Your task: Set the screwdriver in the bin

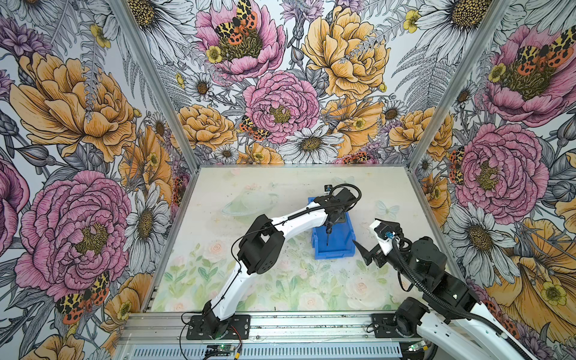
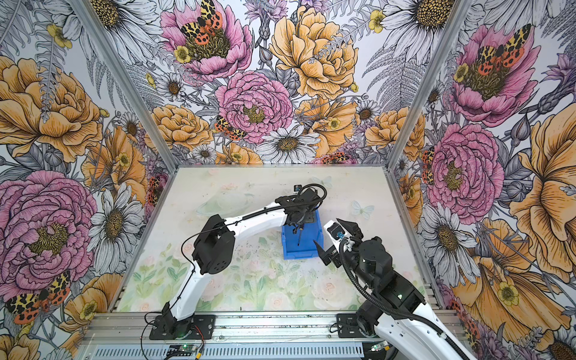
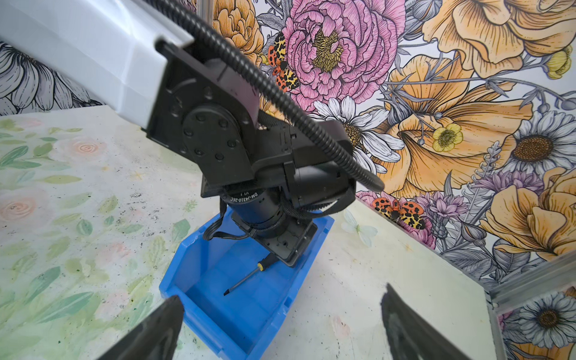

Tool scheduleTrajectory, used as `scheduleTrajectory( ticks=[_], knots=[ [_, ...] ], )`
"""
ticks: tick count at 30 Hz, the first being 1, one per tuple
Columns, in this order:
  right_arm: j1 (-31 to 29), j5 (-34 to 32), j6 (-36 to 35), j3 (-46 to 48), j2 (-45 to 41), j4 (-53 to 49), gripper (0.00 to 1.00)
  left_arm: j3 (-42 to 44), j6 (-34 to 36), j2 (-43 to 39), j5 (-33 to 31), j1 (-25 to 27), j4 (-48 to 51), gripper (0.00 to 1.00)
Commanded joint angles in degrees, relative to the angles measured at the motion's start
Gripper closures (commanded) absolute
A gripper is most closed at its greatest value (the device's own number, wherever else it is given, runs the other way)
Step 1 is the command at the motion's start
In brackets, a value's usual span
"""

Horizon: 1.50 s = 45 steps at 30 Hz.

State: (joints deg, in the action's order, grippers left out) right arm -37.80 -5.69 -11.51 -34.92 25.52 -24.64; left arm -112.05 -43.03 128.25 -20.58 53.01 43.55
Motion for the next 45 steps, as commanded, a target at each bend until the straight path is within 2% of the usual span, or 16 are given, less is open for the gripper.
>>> scheduleTrajectory(
  ticks=[1,8,12,16,21,25,30,32,35,40,45],
  knots=[
    [0.19,-3.73,2.13,-0.71,0.92,-0.56,0.01,1.29,3.78,-7.7,-3.27,1.54,-0.33,0.17],
    [0.32,-14.59,12.23,-1.89,3.11,-1.2,0.0,14.07,9.07,-21.5,-6.2,1.03,-2.31,0.01],
    [0.95,-21.93,18.98,-0.45,4.34,-1.61,0.01,25.38,13.46,-32.33,-6.57,-0.85,-5.35,0.01],
    [2.47,-25.28,22.67,-0.3,5.5,-1.32,0.01,37.15,18.4,-43.21,-8.07,-3.37,-7.42,0.01],
    [6.1,-28.67,26.5,-0.09,7.88,-1.28,0.0,52.53,20.79,-58.04,-6.6,-10.58,-12.48,0.01],
    [9.46,-31.3,29.34,0.56,9.35,-0.89,0.01,65.24,25.78,-70.93,-8.02,-15.94,-21.42,0.01],
    [13.22,-39.01,27.58,3.97,9.43,3.48,0.01,73.13,21.36,-81.11,-8.45,-26.9,-21.41,0.01],
    [16.39,-37.3,25.29,6.44,9.0,7.34,0.0,77.61,22.36,-83.13,-4.68,-32.83,-23.83,0.01],
    [21.89,-29.14,23.62,10.47,8.9,12.59,0.01,81.43,25.41,-85.28,-0.18,-38.53,-27.6,0.01],
    [28.77,-18.55,21.25,15.47,13.91,25.68,0.01,86.0,31.34,-86.14,-0.24,-43.04,-35.4,0.01],
    [31.77,-13.32,17.2,13.75,26.35,33.87,0.01,87.67,34.65,-79.63,-0.48,-46.46,-41.51,0.01]
  ],
)
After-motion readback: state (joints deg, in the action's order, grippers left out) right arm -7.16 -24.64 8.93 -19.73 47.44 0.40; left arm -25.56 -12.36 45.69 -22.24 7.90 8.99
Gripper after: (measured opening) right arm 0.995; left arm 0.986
